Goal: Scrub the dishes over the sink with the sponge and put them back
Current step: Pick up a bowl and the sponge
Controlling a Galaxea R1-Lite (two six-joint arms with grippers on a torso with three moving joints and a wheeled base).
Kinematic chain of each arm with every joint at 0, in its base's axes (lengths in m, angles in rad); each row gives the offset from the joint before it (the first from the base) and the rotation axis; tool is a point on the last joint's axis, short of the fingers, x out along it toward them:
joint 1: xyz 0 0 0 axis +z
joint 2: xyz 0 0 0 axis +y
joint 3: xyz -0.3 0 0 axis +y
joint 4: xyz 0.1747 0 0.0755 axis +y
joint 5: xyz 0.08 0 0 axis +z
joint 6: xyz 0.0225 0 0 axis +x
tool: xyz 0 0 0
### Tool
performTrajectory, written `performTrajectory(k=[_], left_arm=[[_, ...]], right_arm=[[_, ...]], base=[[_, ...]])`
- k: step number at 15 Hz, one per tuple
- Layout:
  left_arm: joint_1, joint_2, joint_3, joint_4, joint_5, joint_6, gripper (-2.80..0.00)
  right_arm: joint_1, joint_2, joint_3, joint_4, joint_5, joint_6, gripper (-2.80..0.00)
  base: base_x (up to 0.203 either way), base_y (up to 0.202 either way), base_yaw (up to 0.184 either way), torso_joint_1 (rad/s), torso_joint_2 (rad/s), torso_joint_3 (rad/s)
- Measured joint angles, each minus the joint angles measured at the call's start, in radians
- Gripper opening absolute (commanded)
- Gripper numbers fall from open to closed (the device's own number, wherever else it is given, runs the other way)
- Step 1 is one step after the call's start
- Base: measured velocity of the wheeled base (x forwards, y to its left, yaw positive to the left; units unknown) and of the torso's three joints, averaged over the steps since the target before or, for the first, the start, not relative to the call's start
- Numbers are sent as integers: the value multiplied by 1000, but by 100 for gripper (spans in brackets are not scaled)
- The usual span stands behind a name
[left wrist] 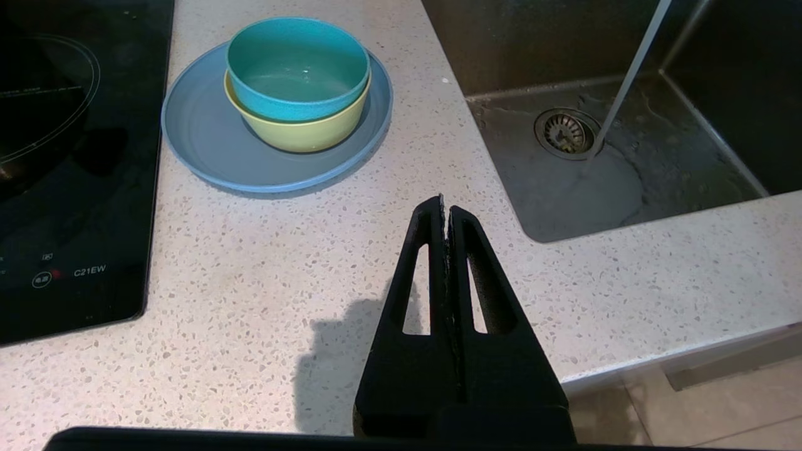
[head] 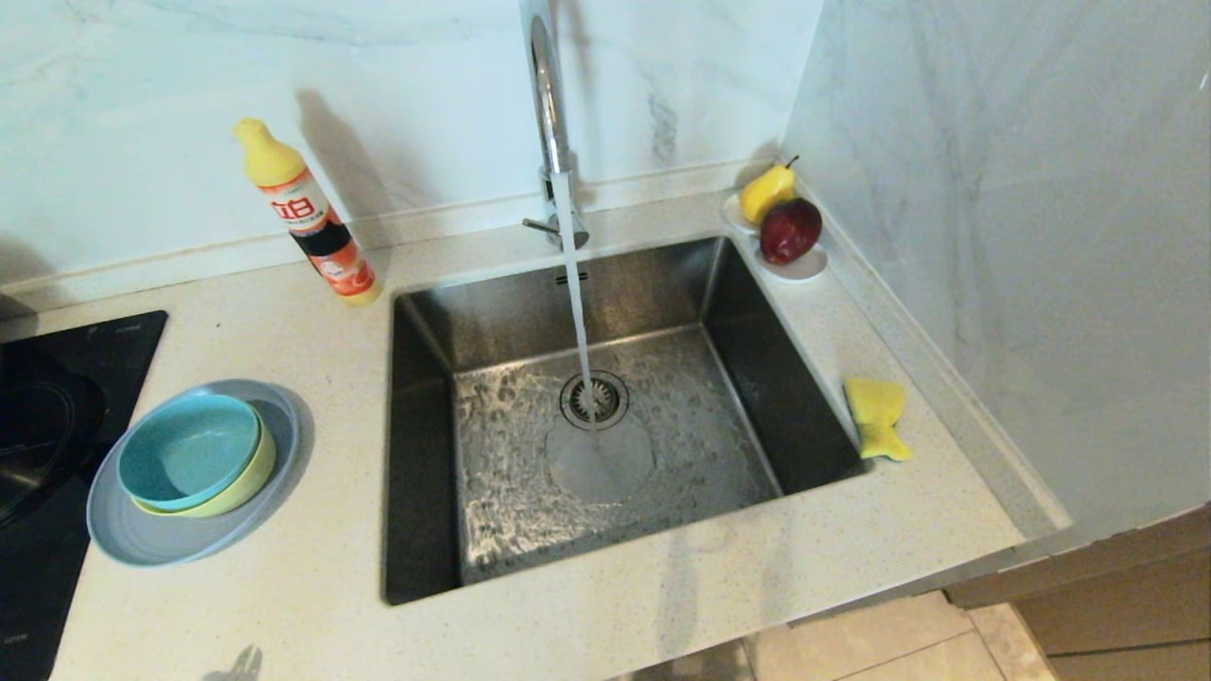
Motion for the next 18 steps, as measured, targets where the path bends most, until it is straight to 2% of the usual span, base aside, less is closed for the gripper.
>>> performTrajectory(k=[4, 10, 14, 18], left_arm=[[0, 0, 0, -1, 0, 0, -280], [0, 0, 0, 0, 0, 0, -280], [0, 1, 0, -1, 0, 0, -280], [0, 1, 0, 0, 0, 0, -280]], right_arm=[[0, 0, -106, 40, 17, -17, -280], [0, 31, -457, 258, 164, -45, -280], [-19, 168, -598, 270, 220, -49, -280], [-101, 373, -720, 273, 312, -83, -280]], base=[[0, 0, 0, 0, 0, 0], [0, 0, 0, 0, 0, 0], [0, 0, 0, 0, 0, 0], [0, 0, 0, 0, 0, 0]])
